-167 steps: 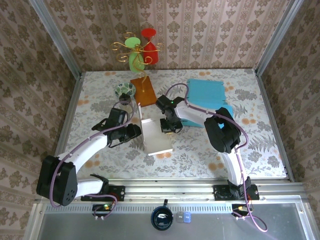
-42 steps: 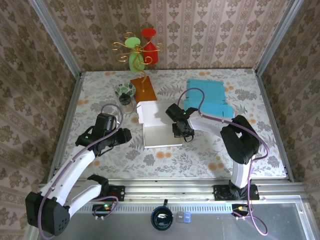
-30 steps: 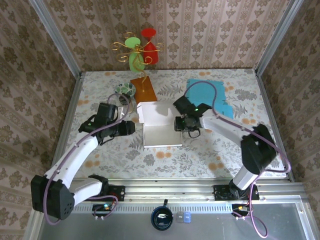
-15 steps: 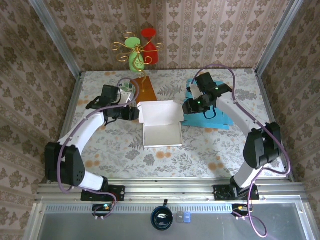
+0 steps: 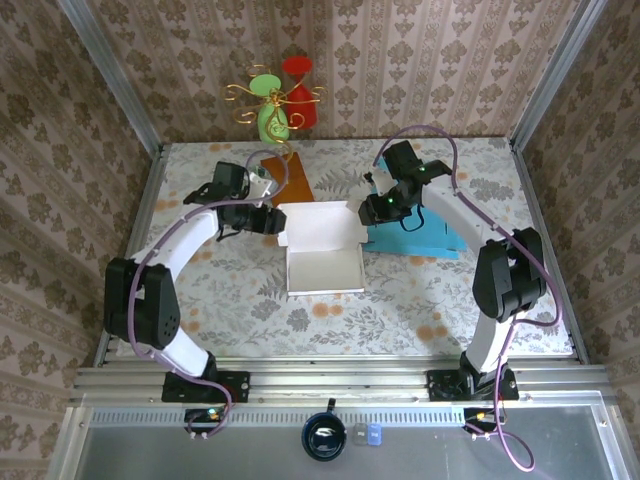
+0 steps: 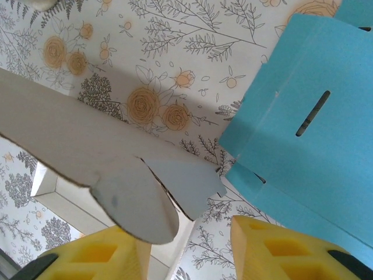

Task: Fold the paper box

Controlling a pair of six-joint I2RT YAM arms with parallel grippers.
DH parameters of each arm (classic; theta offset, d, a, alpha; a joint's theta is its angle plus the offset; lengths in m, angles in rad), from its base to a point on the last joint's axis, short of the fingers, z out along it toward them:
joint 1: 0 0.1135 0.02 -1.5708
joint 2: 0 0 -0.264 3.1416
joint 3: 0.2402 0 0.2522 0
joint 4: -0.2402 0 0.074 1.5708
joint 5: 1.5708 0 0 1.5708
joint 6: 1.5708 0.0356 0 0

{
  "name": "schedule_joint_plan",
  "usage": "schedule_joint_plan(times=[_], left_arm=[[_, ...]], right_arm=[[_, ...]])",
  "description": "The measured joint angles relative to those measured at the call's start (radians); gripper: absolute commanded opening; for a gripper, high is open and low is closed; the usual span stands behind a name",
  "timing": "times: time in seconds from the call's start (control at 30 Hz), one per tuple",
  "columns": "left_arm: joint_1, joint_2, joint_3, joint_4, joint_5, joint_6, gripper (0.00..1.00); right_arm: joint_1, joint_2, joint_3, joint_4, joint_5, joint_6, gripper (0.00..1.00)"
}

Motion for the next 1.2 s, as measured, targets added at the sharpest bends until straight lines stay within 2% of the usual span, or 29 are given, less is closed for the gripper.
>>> schedule_joint_plan(times=[0.6, 0.83, 1.07, 1.2], left_arm=[[-0.040, 0.028, 0.034, -0.013, -0.048, 0.008, 0.28], [-0.054, 0.037, 0.034, -0.015, -0.068, 0.011, 0.19], [-0.067, 0.037, 0.035, -0.020, -0.102, 0.010, 0.14], [-0.079, 0.037, 0.037, -0.020, -0.129, 0.007, 0.13]], right_arm=[[0.000, 0.045, 0.034, 0.002, -0.003, -0.002, 0.34], [0.008, 0.053, 0.035, 0.002, -0.003, -0.001, 0.27], [0.016, 0.053, 0.035, 0.002, 0.009, 0.017, 0.13], [0.027, 0.053, 0.035, 0.005, 0.030, 0.025, 0.09]])
